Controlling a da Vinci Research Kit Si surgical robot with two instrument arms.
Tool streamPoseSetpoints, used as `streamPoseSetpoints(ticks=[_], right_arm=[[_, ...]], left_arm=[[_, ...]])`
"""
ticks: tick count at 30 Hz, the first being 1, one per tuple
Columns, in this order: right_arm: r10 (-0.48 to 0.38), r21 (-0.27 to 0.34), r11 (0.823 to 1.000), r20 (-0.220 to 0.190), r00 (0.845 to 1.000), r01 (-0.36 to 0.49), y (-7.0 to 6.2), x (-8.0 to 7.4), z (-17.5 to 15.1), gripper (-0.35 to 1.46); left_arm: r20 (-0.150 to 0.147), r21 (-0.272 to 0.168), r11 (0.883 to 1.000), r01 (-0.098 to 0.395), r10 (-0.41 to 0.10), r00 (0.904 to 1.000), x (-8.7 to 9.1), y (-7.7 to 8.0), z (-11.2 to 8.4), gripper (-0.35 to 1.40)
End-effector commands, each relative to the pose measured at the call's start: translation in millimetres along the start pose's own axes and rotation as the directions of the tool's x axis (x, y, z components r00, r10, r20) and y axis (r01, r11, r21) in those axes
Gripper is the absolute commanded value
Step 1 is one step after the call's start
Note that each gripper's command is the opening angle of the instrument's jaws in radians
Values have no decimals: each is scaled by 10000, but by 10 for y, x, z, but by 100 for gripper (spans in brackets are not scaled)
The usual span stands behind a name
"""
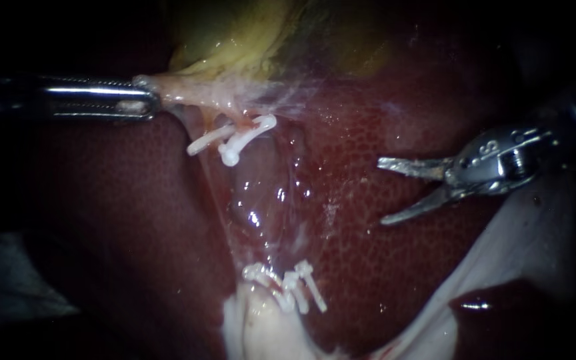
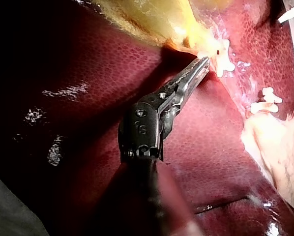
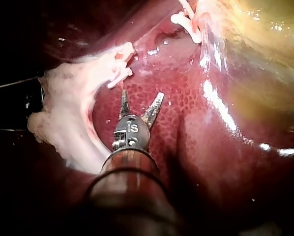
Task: Go back from the cut right tube
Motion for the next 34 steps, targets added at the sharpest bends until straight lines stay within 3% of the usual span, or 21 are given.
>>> streamPoseSetpoints(ticks=[1, 5, 14, 19, 28, 34], right_arm=[[-24, -47, 10000, 41, 10000, 24, -1, 1, 0, 145], [26, 397, 9992, -108, 9999, -22, -3, 2, 0, 145], [13, 430, 9991, -126, 9999, -8, -4, 2, 0, 145], [5, 471, 9989, -113, 9999, 0, -5, 2, 0, 145], [-1, 477, 9989, -116, 9999, 6, -5, 2, -1, 145], [5, 871, 9962, -295, 9996, 20, -8, 5, 2, 145]], left_arm=[[-24, 22, 10000, -5, 5, 10000, -2, 0, 2, -35], [101, 98, 9999, -70, 69, 9999, -11, -3, 16, -35], [597, 20, 9994, -357, 356, 9976, -47, -15, 70, -35], [734, 53, 9993, -365, 360, 9966, -57, -26, 88, -35], [790, 60, 9992, -394, 388, 9961, -61, -35, 95, -35], [794, 47, 9992, -392, 387, 9961, -60, -35, 92, -35]])
